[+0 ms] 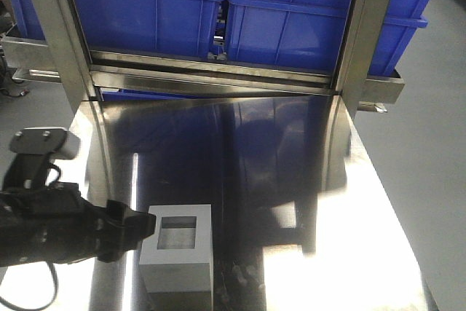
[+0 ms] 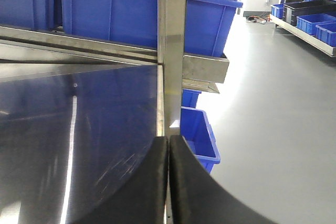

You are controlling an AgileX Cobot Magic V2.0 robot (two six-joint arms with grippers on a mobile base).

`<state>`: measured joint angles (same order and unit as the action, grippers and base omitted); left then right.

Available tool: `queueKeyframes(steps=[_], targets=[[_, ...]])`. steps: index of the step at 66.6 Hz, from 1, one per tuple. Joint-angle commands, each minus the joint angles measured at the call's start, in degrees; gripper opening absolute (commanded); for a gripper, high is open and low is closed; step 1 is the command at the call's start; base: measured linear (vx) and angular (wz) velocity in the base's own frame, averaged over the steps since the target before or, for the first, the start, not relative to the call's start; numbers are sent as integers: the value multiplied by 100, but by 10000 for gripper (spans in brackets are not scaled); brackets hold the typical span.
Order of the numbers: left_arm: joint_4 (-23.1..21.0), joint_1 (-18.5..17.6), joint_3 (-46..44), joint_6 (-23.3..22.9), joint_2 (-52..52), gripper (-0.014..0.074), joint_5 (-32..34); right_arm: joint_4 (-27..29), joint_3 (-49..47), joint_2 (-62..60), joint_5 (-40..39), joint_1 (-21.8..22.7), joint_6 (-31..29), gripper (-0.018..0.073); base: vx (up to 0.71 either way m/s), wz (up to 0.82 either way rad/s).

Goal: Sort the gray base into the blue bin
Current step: 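Reach the left gripper down to the gray square frame block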

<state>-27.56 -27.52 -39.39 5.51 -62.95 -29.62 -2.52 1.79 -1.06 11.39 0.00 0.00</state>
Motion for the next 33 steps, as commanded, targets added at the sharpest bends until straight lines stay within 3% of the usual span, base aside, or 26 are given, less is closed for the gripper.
queueKeyframes(steps=[1,10,17,22,33], targets=[[985,-329,-332,-1048,-169,467,300,-48,32,-43,-412,31,-69,-5,0,0],[2175,-608,-479,-2236,-564,467,352,-48,32,-43,-412,31,-69,-5,0,0],[2756,-700,-504,-2949,-854,467,389,-48,32,-43,-412,31,-69,-5,0,0],[2904,-700,-504,-3183,-1051,467,434,-48,32,-43,-423,31,-69,-5,0,0],[2884,-700,-504,-3198,-1404,467,691,-48,32,-43,-423,31,-69,-5,0,0]])
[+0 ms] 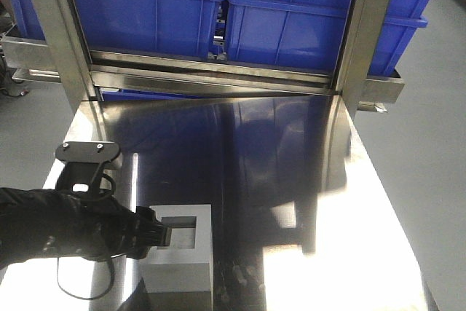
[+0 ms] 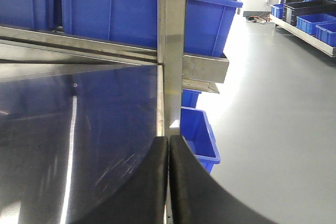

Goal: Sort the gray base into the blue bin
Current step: 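Reach the left gripper down to the gray square frame block, then close the left gripper on the frame block's side wall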

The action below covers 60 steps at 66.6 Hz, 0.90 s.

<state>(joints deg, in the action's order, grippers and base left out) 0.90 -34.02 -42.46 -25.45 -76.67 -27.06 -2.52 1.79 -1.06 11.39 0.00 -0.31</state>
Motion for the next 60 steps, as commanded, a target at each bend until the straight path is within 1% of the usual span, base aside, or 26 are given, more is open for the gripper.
queueKeyframes(steps=[1,9,18,32,46,60], targets=[[38,-50,-197,-104,-69,467,453,-48,32,-43,-423,31,-38,-5,0,0],[36,-43,-201,-240,-230,467,595,-48,32,-43,-423,31,-38,-5,0,0],[42,-43,-337,-240,-326,467,565,-48,32,-43,-423,31,-38,-5,0,0],[59,-43,-685,-235,-571,467,209,-48,32,-43,-417,31,-38,-5,0,0],[217,-43,-911,-235,-880,467,-225,-48,32,-43,-417,31,-38,-5,0,0],[239,-43,-925,-235,-912,467,-255,-48,32,-43,-417,31,-38,-5,0,0]])
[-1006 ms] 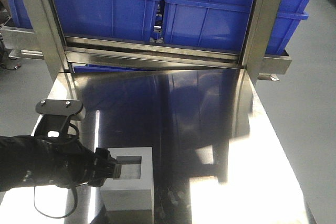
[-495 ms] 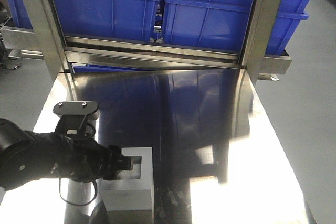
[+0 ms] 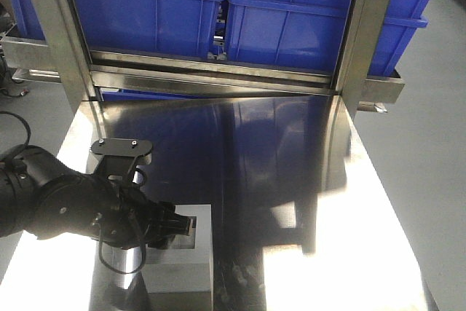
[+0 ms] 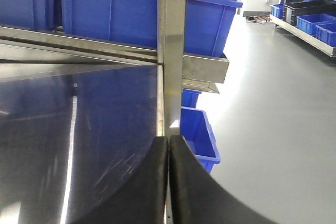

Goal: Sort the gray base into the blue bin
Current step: 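Close the left gripper on the frame block's side wall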

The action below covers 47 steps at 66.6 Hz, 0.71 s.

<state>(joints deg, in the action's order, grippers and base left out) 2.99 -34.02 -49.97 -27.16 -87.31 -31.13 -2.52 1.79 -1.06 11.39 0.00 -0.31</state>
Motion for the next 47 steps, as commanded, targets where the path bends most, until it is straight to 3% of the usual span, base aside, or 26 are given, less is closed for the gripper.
queueKeyframes(steps=[1,33,38,47], targets=[[29,-43,-175,-64,152,467,152,-48,32,-43,-417,31,-38,-5,0,0],[88,-43,-175,-64,152,448,-91,-48,32,-43,-410,31,-38,-5,0,0],[88,-43,-175,-64,152,409,-121,-48,32,-43,-410,31,-38,-5,0,0],[88,-43,-175,-56,152,258,-194,-48,32,-43,-410,31,-38,-5,0,0]])
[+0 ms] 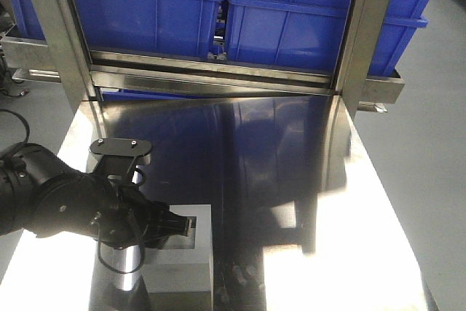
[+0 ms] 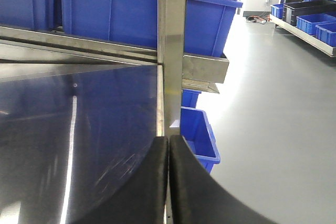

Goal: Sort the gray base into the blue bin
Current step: 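Close the left gripper on the frame block's side wall, then lift the gray block off the table with the left gripper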

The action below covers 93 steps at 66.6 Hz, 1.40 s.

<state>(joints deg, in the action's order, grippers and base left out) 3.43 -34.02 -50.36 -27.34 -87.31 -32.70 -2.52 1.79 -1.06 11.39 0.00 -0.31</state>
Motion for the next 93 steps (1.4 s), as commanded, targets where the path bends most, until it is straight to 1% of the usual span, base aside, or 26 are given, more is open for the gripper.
queueKeyframes(steps=[1,5,8,9,12,25,30,44,55,69,74,86,93], targets=[[44,-43,-135,-32,152,236,-35,-48,32,-43,-410,31,-38,-5,0,0],[44,-43,-135,16,152,133,-49,-48,32,-43,-410,31,-38,-5,0,0],[44,-43,-135,47,152,76,-49,-48,32,-43,-410,31,-38,-5,0,0],[44,-43,-135,60,152,42,-42,-48,32,-43,-410,31,-38,-5,0,0],[44,-43,-135,129,152,-13,-11,-48,32,-43,-410,31,-38,-5,0,0],[44,-43,-135,151,217,-8,123,-48,32,-48,-415,31,-38,-5,0,0],[118,-43,-135,151,320,-8,136,-48,32,-48,-415,31,-38,-5,0,0],[351,-43,-103,157,1045,-8,370,-48,32,-48,-427,31,-38,-5,0,0],[636,-43,179,157,1983,-8,875,-48,32,-48,-427,31,-38,-5,0,0],[1029,-43,928,161,3277,-8,1663,-48,32,-48,-420,31,-38,-5,0,0],[1051,-43,1219,207,3775,-8,1980,-48,32,-48,-420,31,-38,-5,0,0],[1051,-43,1978,617,4999,-7,2677,-48,32,-48,-420,31,-38,-5,0,0],[1051,-43,2350,753,5675,-7,2844,-48,32,-48,-420,31,-38,-5,0,0]])
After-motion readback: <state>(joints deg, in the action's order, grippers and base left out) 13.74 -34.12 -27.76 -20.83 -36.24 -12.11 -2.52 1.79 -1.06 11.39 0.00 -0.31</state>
